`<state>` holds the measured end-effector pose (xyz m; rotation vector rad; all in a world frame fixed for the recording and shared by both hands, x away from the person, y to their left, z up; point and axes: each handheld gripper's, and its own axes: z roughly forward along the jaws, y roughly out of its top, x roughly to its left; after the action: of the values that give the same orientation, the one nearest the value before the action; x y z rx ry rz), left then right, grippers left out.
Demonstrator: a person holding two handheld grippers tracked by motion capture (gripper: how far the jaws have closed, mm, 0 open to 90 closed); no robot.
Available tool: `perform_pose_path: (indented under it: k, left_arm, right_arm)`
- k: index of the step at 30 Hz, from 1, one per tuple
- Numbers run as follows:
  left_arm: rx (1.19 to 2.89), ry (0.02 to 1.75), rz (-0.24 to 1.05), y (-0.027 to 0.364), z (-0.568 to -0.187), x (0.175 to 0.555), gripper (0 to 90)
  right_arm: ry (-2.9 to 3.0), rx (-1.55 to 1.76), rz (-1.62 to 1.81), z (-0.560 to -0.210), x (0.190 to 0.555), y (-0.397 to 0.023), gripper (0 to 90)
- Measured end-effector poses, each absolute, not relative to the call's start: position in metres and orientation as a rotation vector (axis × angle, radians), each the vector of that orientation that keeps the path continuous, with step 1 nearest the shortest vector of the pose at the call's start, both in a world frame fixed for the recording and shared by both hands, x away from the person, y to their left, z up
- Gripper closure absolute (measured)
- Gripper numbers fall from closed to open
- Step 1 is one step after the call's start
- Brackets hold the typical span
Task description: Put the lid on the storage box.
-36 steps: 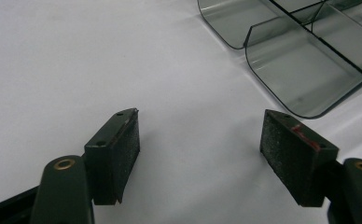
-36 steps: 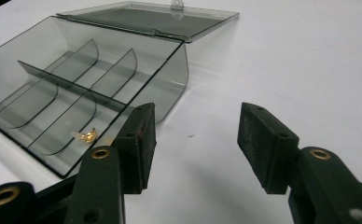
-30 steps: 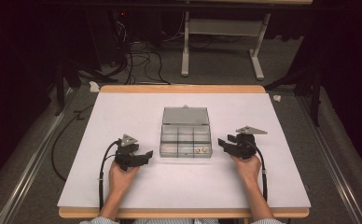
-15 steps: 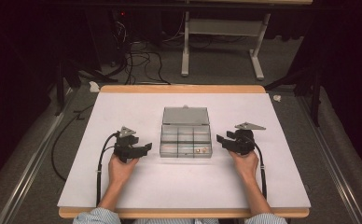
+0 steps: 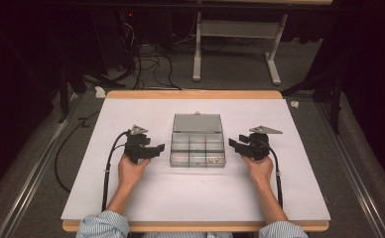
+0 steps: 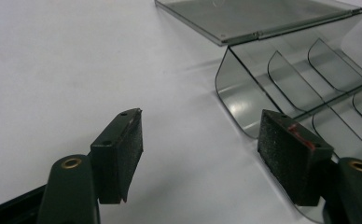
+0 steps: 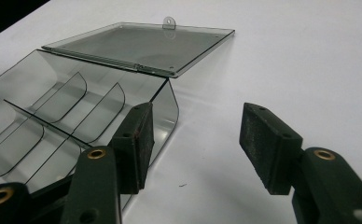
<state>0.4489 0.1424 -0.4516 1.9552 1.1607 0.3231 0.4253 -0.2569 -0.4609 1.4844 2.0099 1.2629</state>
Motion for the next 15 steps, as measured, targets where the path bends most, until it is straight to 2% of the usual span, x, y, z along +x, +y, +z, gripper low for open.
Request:
perform_pose_path:
  k: [8,15]
  left_arm:
    - [1.949,1.151,0.322,0.134,-0.447,0.458,32.5]
    - [1.931,1.155,0.289,0.129,-0.44,0.467,31.8]
  right_arm:
    - [1.969,1.535,1.305,-0.461,0.428,-0.259,46.7]
    - [2.006,1.567,1.348,-0.448,0.439,-0.256,45.4]
